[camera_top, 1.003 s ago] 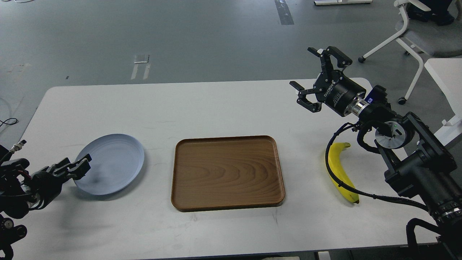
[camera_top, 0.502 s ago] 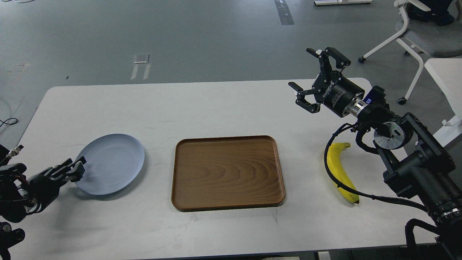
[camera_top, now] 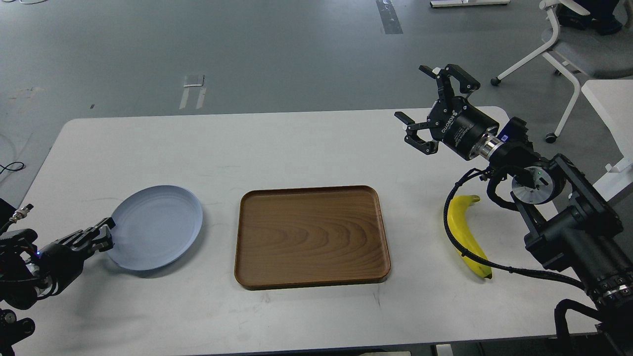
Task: Place banana on plate with both arms
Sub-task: 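Grasp the plate rim with the left gripper and tilt it up, then carry the plate with the left gripper onto the wooden tray and release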
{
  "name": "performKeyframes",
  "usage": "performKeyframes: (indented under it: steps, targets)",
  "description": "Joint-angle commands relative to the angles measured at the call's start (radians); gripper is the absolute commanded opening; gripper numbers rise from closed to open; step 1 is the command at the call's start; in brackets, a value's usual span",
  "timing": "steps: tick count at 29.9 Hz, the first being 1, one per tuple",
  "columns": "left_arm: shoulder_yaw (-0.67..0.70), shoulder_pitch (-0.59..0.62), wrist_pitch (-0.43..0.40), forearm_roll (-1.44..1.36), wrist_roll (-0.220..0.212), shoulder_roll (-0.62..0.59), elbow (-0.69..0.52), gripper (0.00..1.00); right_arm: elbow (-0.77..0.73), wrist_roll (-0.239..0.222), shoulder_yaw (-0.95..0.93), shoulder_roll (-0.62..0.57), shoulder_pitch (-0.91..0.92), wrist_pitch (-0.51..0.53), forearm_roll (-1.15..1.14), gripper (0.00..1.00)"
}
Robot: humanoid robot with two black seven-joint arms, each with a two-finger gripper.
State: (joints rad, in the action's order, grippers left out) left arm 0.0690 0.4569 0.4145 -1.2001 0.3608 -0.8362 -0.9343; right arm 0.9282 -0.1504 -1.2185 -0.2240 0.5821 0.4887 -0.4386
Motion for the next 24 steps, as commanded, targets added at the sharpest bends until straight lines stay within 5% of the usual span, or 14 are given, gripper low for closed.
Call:
performKeyframes:
  steps: [1, 4, 8, 14, 24]
  targets:
    - [0.002, 0.005, 0.000, -0.001, 0.004, 0.000, -0.001, 0.00, 0.000, 0.000, -0.001, -0.001, -0.001, 0.000, 0.000, 1.00]
    - [0.002, 0.016, 0.001, -0.012, 0.027, -0.004, -0.014, 0.00, 0.000, 0.000, -0.001, -0.003, -0.001, 0.000, 0.000, 1.00]
    - [0.002, 0.073, 0.001, -0.042, 0.122, -0.012, -0.081, 0.00, 0.000, 0.000, -0.004, -0.001, 0.001, 0.000, 0.001, 1.00]
    - [0.000, 0.178, -0.003, -0.263, 0.113, 0.002, -0.198, 0.00, 0.006, 0.000, -0.006, -0.014, 0.002, 0.000, 0.001, 1.00]
    - [-0.098, 0.322, -0.118, -0.395, 0.033, 0.253, -0.098, 0.00, 0.020, 0.000, -0.010, -0.028, -0.001, 0.000, 0.001, 1.00]
